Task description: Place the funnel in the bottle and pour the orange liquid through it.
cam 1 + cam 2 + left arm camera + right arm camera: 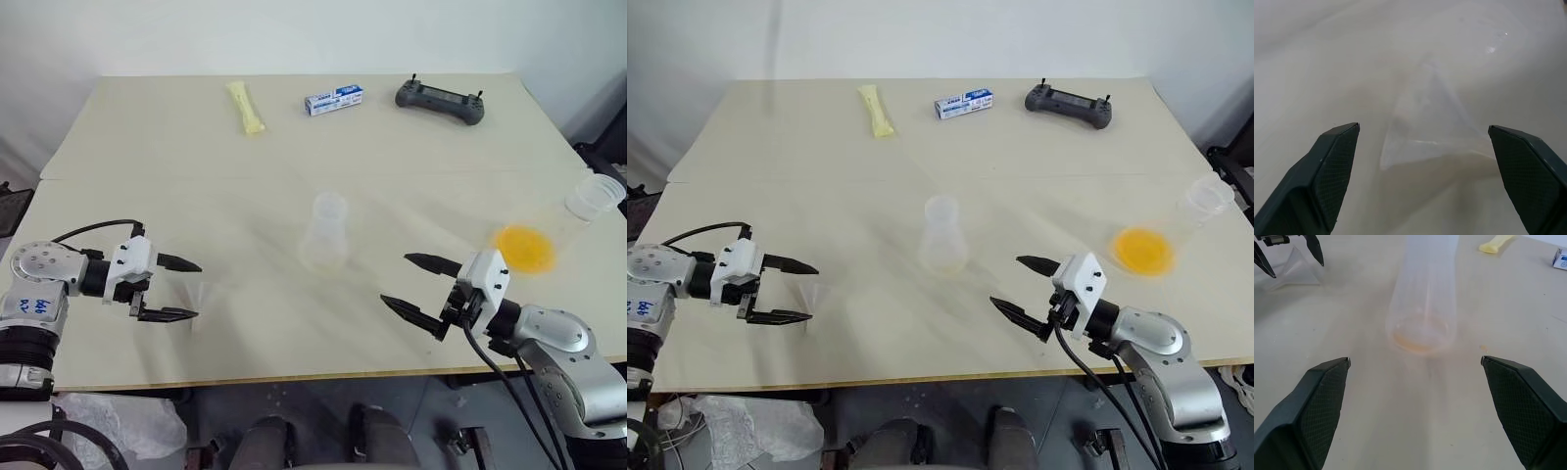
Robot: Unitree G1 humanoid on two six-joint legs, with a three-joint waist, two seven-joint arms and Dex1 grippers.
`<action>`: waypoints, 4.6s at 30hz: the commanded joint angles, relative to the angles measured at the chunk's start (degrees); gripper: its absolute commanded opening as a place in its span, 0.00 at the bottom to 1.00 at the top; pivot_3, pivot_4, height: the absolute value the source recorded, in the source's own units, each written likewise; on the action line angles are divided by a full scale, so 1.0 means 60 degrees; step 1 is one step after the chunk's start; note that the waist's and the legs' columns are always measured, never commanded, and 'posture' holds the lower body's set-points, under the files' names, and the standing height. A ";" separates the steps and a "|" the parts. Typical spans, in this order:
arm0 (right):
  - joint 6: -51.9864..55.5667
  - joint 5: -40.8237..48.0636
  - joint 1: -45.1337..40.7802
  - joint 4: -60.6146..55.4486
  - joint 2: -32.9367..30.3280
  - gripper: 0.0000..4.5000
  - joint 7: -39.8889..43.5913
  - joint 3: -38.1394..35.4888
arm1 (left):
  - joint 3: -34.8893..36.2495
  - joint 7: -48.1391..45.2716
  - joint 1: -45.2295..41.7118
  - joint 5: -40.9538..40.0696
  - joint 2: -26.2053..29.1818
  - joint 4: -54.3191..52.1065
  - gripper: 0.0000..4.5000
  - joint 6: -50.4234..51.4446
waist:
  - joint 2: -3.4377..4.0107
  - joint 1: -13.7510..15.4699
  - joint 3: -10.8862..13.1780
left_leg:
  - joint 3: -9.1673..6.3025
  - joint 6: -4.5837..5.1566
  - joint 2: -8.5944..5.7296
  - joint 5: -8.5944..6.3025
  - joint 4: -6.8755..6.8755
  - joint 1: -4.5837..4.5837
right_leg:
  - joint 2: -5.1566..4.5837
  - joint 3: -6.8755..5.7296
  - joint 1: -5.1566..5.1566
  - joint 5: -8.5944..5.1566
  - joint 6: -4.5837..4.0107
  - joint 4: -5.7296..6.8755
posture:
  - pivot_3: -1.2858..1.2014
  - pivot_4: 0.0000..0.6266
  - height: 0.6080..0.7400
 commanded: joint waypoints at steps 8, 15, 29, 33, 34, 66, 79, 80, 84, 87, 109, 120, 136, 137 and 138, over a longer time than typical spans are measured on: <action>-0.0188 -0.0020 -0.0005 -0.0096 0.0093 1.00 -0.0118 -0.0061 | -0.0991 -0.1073 -0.0412 -0.1261 0.0799 -0.0075 0.37 0.0162 | 0.0000 -0.0031 0.0000 | 0.0001 0.0001 0.0000 0.0000 0.0000 0.0000 | 0.0002 0.0000 -0.0001 0.0000 0.0000 0.0000 | 0.52 0.24 1.00; -0.0276 -0.0105 -0.0167 0.0090 0.0151 1.00 -0.0085 0.0009 | -0.1612 -0.1073 -0.0417 -0.1685 0.1326 -0.0082 0.01 0.0260 | 0.0005 0.0066 -0.0002 | -0.0001 0.0009 -0.0004 0.0004 0.0003 0.0006 | -0.0005 0.0008 0.0008 0.0000 0.0000 0.0002 | 0.52 0.24 1.00; -0.0372 0.0151 -0.0373 0.0260 0.0008 1.00 0.0142 -0.0372 | 0.1354 0.0960 -0.0945 -0.2883 0.0152 -0.1634 0.00 0.3026 | 0.0003 0.0195 -0.0001 | -0.0009 0.0015 -0.0007 0.0006 0.0021 -0.0011 | -0.0002 0.0007 0.0003 0.0004 0.0006 0.0007 | 0.52 0.24 1.00; -0.0358 0.0289 -0.0562 0.0318 -0.0050 1.00 0.0264 -0.0441 | 0.1864 0.1255 -0.1301 -0.3055 -0.0243 -0.2203 0.00 0.3767 | 0.0002 0.0163 -0.0001 | -0.0006 0.0014 -0.0005 0.0006 0.0019 -0.0006 | -0.0001 0.0007 0.0003 0.0005 0.0009 0.0007 | 0.52 0.24 1.00; -0.0357 0.0302 -0.0648 0.0360 -0.0034 1.00 0.0261 -0.0432 | 0.1916 0.1256 -0.1453 -0.3033 -0.0352 -0.2209 0.00 0.3866 | 0.0003 0.0163 -0.0001 | -0.0005 0.0014 -0.0003 0.0006 0.0018 -0.0007 | 0.0002 0.0007 0.0003 0.0005 0.0009 0.0005 | 0.52 0.24 1.00; 0.0631 0.1445 -0.1084 -0.0732 -0.0086 1.00 -0.0490 -0.0861 | -0.1066 -0.1073 -0.7878 -0.0244 -0.4595 0.3906 0.00 -0.1759 | -0.0012 0.0222 0.0007 | 0.0008 0.0020 -0.0027 0.0009 0.0028 -0.0026 | 0.0003 -0.0013 0.0006 0.0011 0.0021 -0.0012 | 0.52 0.24 1.00; 0.0487 0.1385 -0.0395 -0.1349 0.0024 1.00 -0.1130 -0.0901 | -0.2856 -0.1073 -0.8190 -0.0413 -0.4234 0.4236 0.00 -0.2926 | -0.0016 0.0230 0.0009 | 0.0005 0.0030 -0.0023 0.0009 0.0031 -0.0032 | -0.0002 -0.0009 0.0007 0.0013 0.0025 -0.0021 | 0.52 0.24 1.00; 0.0474 0.1385 -0.0365 -0.1368 0.0037 1.00 -0.1158 -0.0906 | -0.2993 -0.1073 -0.8237 -0.0388 -0.4227 0.4266 0.00 -0.3061 | -0.0015 0.0228 0.0009 | 0.0006 0.0030 -0.0023 0.0009 0.0030 -0.0032 | -0.0001 -0.0009 0.0007 0.0013 0.0025 -0.0023 | 0.52 0.24 1.00; 0.0376 0.1325 -0.0249 -0.1380 0.0076 1.00 -0.1210 -0.0862 | -0.3539 -0.1073 -0.8444 -0.0459 -0.4211 0.4282 0.00 -0.3362 | -0.0016 0.0219 0.0010 | 0.0010 0.0030 -0.0025 0.0009 0.0029 -0.0032 | 0.0002 -0.0010 0.0007 0.0014 0.0025 -0.0025 | 0.52 0.24 1.00; 0.0311 0.1270 -0.0231 -0.1366 0.0124 1.00 -0.1263 -0.0807 | -0.3917 -0.1073 -0.8620 -0.0399 -0.4237 0.4364 0.00 -0.3596 | -0.0020 0.0226 0.0012 | 0.0009 0.0031 -0.0025 0.0009 0.0030 -0.0035 | 0.0002 -0.0010 0.0007 0.0014 0.0025 -0.0027 | 0.52 0.24 1.00; 0.0306 0.1072 0.0277 -0.1556 -0.0006 1.00 -0.1535 -0.1467 | -0.3037 -0.1073 -0.8926 -0.0929 -0.4312 0.4592 1.00 -0.2868 | -0.0024 0.0223 0.0014 | 0.0012 0.0038 -0.0023 0.0008 0.0029 -0.0037 | 0.0002 -0.0010 0.0006 0.0014 0.0025 -0.0035 | 0.52 0.24 1.00; 0.1080 0.1198 0.2431 -0.3845 0.0922 1.00 -0.3984 -0.2984 | -0.0330 -0.0051 -0.5985 -0.1585 -0.3166 0.1924 1.00 0.0901 | -0.0022 0.0213 0.0013 | 0.0003 0.0037 -0.0011 0.0009 0.0035 -0.0028 | 0.0003 -0.0004 0.0007 0.0014 0.0025 -0.0011 | 0.52 0.24 1.00; 0.1434 0.0353 0.2923 -0.3856 0.2244 1.00 -0.7096 -0.4719 | 0.0925 0.0804 -0.1021 -0.1514 -0.3855 -0.1161 1.00 0.2074 | 0.0003 0.0202 -0.0005 | 0.0006 0.0034 -0.0024 0.0008 0.0021 0.0011 | 0.0014 0.0071 0.0021 0.0014 0.0026 -0.0002 | 0.52 0.24 1.00; 0.1438 0.0316 0.2774 -0.3621 0.2178 1.00 -0.7112 -0.4800 | 0.0869 0.0508 -0.1014 -0.1497 -0.3925 -0.1104 1.00 0.1997 | 0.0003 0.0201 -0.0005 | 0.0011 0.0033 -0.0021 0.0008 0.0021 0.0007 | 0.0017 0.0071 0.0017 0.0014 0.0026 -0.0005 | 0.52 0.24 1.00; 0.1423 0.0294 0.2624 -0.3380 0.2097 1.00 -0.7073 -0.4868 | 0.0830 0.0322 -0.1014 -0.1461 -0.3999 -0.1070 1.00 0.1903 | 0.0003 0.0200 -0.0005 | 0.0013 0.0033 -0.0021 0.0008 0.0022 0.0008 | 0.0017 0.0071 0.0018 0.0014 0.0026 -0.0004 | 0.52 0.24 1.00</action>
